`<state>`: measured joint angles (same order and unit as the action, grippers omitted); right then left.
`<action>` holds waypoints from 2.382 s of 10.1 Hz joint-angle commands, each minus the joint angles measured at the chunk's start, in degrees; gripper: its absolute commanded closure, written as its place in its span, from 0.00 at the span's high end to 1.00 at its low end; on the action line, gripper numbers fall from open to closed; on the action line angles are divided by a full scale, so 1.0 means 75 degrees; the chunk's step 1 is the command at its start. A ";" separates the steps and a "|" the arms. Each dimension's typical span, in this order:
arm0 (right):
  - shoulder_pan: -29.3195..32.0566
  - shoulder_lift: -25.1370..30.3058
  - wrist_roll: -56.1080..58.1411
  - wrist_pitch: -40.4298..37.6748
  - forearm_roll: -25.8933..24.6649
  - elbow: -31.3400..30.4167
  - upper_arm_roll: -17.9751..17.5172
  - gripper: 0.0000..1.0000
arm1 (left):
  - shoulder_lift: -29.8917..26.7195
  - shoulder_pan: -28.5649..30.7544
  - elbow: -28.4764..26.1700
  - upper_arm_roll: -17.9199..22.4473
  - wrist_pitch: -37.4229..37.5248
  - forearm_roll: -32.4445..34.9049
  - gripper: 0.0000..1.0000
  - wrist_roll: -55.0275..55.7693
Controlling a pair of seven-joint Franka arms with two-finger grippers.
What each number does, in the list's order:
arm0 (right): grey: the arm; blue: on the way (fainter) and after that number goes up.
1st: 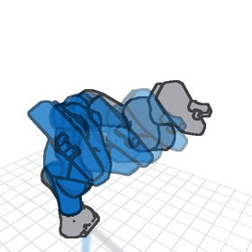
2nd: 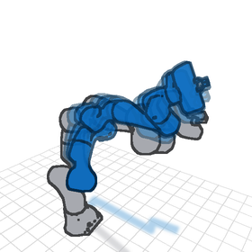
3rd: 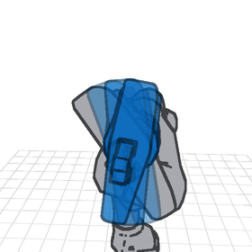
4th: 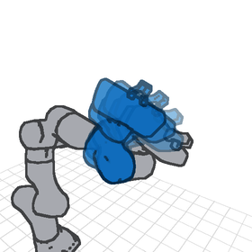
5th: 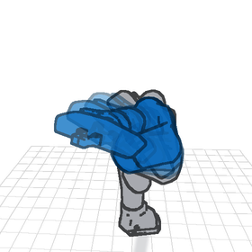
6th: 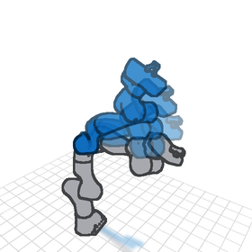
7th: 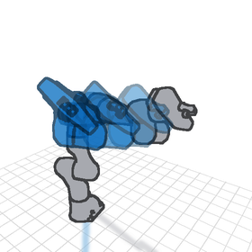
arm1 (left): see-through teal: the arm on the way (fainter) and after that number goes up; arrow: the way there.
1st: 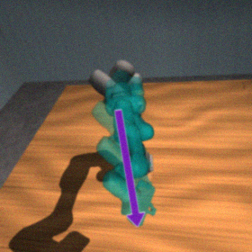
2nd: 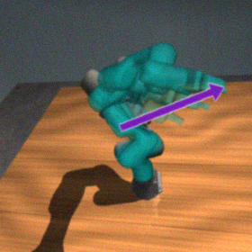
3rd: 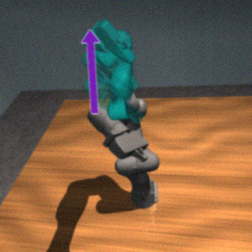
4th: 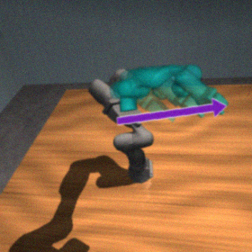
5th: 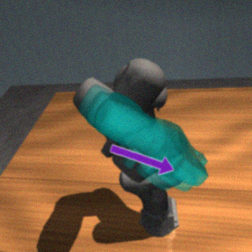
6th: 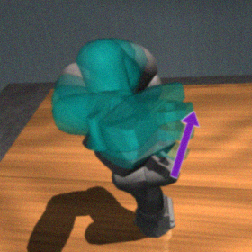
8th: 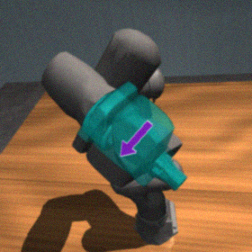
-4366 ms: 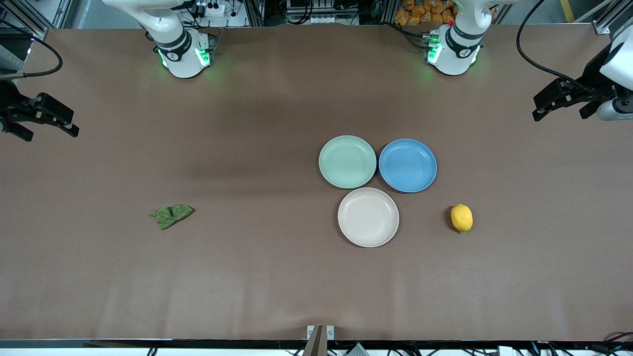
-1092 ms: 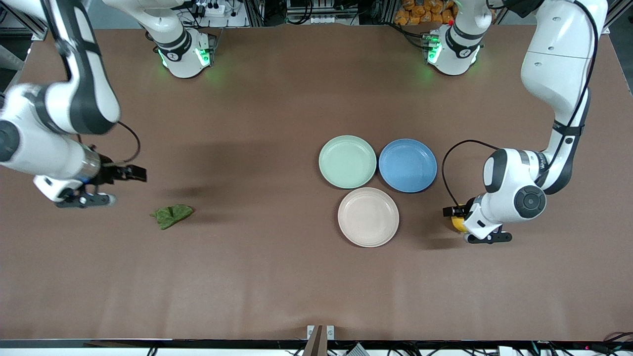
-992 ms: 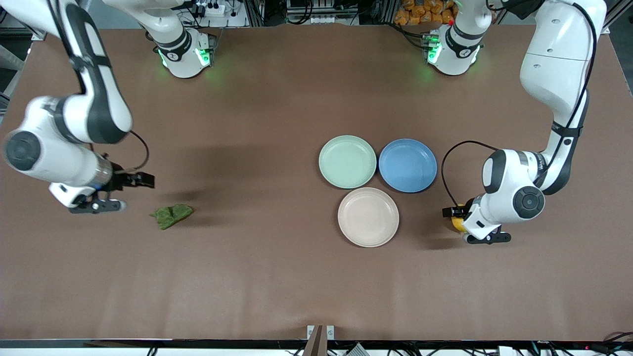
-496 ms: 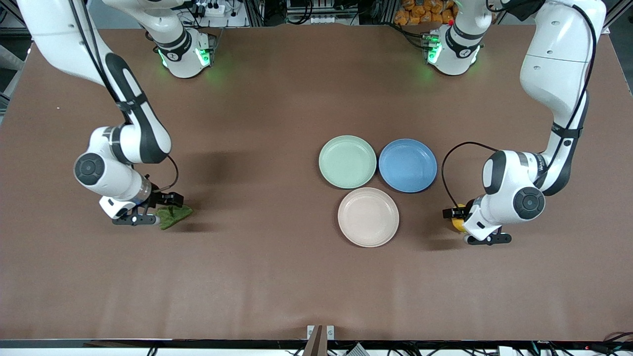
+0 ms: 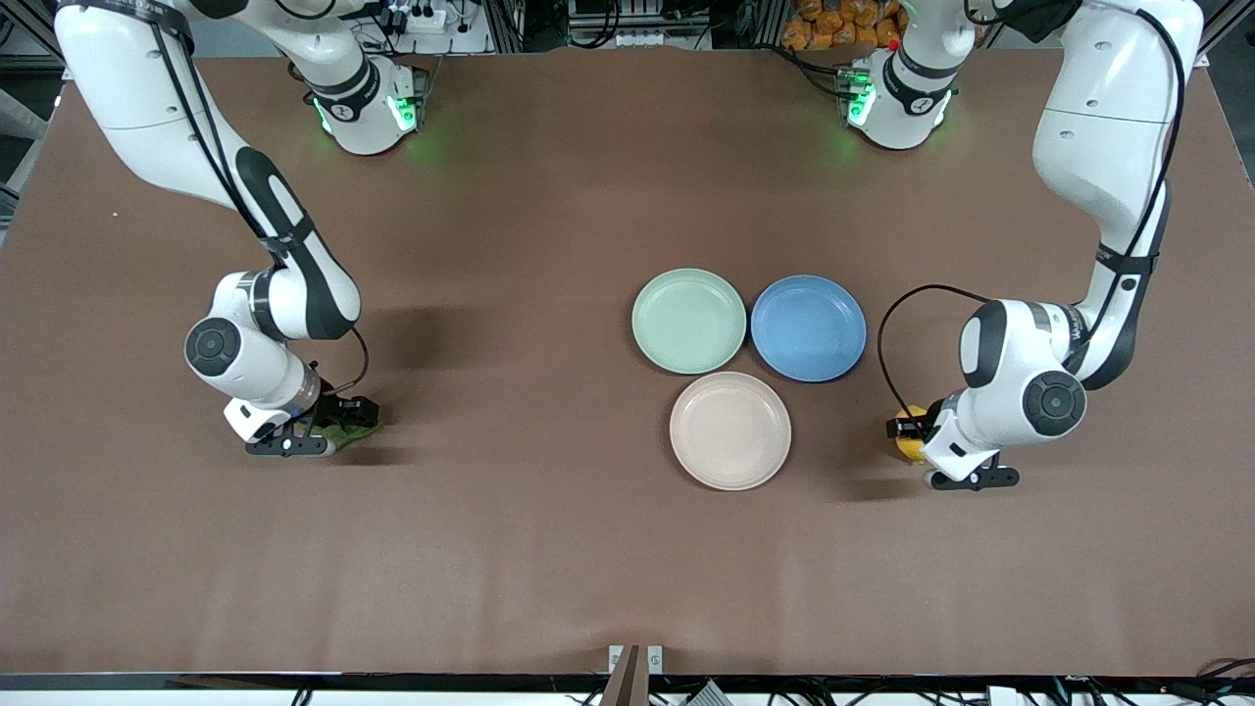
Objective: Place lemon and lettuce in plates
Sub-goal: 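Carry the lemon to the cream plate while the right gripper carries lettuce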
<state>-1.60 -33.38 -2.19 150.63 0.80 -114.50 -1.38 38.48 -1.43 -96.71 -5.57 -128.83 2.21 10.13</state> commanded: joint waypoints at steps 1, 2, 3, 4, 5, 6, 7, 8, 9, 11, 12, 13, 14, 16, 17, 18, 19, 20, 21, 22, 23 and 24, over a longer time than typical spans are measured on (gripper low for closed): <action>0.0014 -0.0038 -0.0037 0.0037 -0.0036 0.0102 -0.0027 0.00 | 0.0038 -0.0009 0.0399 0.0017 -0.0037 0.0116 0.00 0.0103; 0.0025 0.0044 -0.0095 0.0025 -0.0036 0.0103 -0.0027 0.00 | 0.0026 -0.0009 0.0506 0.0017 -0.0037 0.0104 0.00 0.0114; 0.0037 0.0218 -0.0107 -0.0184 -0.0036 0.0126 -0.0039 0.00 | 0.0014 -0.0079 0.0531 0.0005 -0.0037 0.0034 0.00 0.0242; 0.0037 0.0429 -0.0246 -0.0882 -0.0024 0.0324 -0.0097 0.00 | 0.0003 -0.0091 0.0670 -0.0018 -0.0037 0.0034 0.00 0.0499; 0.0060 0.0628 -0.0642 -0.1713 -0.0024 0.0569 -0.0248 0.00 | 0.0014 -0.0149 0.0729 -0.0042 -0.0037 0.0057 0.00 0.0617; 0.0060 0.0839 -0.1064 -0.2382 -0.0012 0.0792 -0.0401 0.00 | 0.0014 -0.0324 0.0742 -0.0053 -0.0037 0.0045 0.00 0.0758; 0.0072 0.1038 -0.1520 -0.2749 -0.0001 0.0841 -0.0646 0.00 | 0.0037 -0.0523 0.0835 -0.0054 -0.0037 0.0034 0.00 0.1072; 0.0072 0.1191 -0.2221 -0.2950 -0.0001 0.0841 -0.0973 0.00 | 0.0119 -0.0710 0.1056 -0.0065 -0.0049 0.0034 0.00 0.1563; 0.0072 0.1297 -0.2994 -0.3056 0.0011 0.0853 -0.1394 0.00 | 0.0166 -0.0898 0.1197 -0.0054 -0.0060 0.0034 0.00 0.1997; 0.0037 0.1345 -0.4762 -0.3081 0.0349 0.0923 -0.2389 0.00 | 0.0120 -0.1354 0.1385 -0.0077 -0.0142 0.0034 0.00 0.3014; 0.0025 0.1334 -0.5653 -0.3023 0.0397 0.0946 -0.2893 0.00 | 0.0178 -0.1716 0.1467 -0.0065 -0.0317 0.0034 0.00 0.3694; -0.0021 0.1333 -0.6532 -0.2999 0.0386 0.0981 -0.3443 0.00 | 0.0236 -0.1917 0.1457 -0.0065 -0.0620 0.0045 0.00 0.4164; -0.0126 0.1287 -0.7260 -0.2848 0.0386 0.1051 -0.3832 0.00 | 0.0295 -0.2151 0.1457 -0.0054 -0.0693 0.0057 0.00 0.4424; -0.0849 0.1124 -0.8667 -0.1867 0.0363 0.1040 -0.4093 0.00 | 0.0389 -0.2527 0.1433 -0.0054 -0.0717 0.0080 0.00 0.4788; -0.1248 0.0948 -0.9265 -0.1328 0.0293 0.1052 -0.4093 0.00 | 0.0436 -0.2714 0.1433 -0.0042 -0.0717 0.0092 0.00 0.4953; -0.1716 0.0691 -0.9816 -0.0743 0.0258 0.1052 -0.4082 0.00 | 0.0482 -0.2797 0.1422 -0.0042 -0.0717 0.0092 0.02 0.5094; -0.2092 0.0445 -1.0321 -0.0366 0.0118 0.1052 -0.4059 0.00 | 0.0506 -0.2961 0.1398 -0.0030 -0.0728 0.0127 0.63 0.5315; -0.2409 0.0269 -1.0917 -0.0107 -0.0115 0.1052 -0.4024 0.00 | 0.0553 -0.3125 0.1386 0.0016 -0.0717 0.0162 1.00 0.5376; -0.2679 0.0000 -1.1492 0.0279 -0.0327 0.1110 -0.4023 0.00 | 0.0542 -0.3126 0.1386 0.0005 -0.0717 0.0116 1.00 0.5689; -0.2948 -0.0119 -1.2020 0.0619 -0.0468 0.1122 -0.3988 0.07 | 0.0542 -0.3138 0.1386 0.0017 -0.0717 0.0139 1.00 0.6017; -0.2974 -0.0131 -1.2245 0.0634 -0.0632 0.1134 -0.3988 0.55 | 0.0530 -0.3080 0.1398 0.0017 -0.0717 0.0162 1.00 0.5986; -0.2951 -0.0120 -1.2282 0.0634 -0.0657 0.1134 -0.3976 1.00 | 0.0483 -0.2975 0.1398 0.0063 -0.0717 0.0163 1.00 0.5928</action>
<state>-23.92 -33.95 -91.86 155.21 -2.49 -107.19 -31.56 42.14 -24.20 -87.01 -5.94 -133.87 2.20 53.14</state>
